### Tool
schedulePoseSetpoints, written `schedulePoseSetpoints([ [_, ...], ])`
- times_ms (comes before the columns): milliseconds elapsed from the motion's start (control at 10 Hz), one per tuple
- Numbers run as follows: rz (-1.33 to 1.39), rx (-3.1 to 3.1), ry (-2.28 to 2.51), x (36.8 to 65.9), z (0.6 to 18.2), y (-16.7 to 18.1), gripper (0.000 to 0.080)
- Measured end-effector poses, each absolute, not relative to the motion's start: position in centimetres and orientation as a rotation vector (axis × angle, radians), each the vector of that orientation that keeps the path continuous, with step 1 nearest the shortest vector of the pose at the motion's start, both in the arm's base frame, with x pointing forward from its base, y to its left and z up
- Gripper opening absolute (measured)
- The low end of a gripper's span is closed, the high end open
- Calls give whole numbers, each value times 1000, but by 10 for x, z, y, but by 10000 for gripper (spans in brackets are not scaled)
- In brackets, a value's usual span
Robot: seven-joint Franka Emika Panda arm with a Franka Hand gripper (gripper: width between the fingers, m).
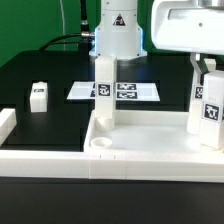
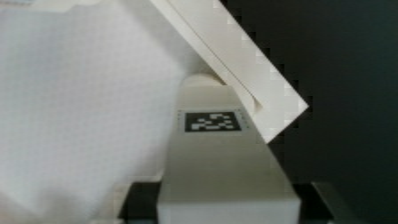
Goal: Assemble desk
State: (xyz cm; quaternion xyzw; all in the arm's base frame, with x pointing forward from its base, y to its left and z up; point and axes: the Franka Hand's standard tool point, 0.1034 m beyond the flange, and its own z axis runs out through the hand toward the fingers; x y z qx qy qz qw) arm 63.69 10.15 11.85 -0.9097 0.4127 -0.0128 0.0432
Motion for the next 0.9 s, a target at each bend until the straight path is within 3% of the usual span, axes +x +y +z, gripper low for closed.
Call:
schedulePoseSetpoints([
  [600, -11, -2490, 1753, 637, 118, 101, 290],
  [900, -16, -2553, 1660, 638, 119, 102, 610],
])
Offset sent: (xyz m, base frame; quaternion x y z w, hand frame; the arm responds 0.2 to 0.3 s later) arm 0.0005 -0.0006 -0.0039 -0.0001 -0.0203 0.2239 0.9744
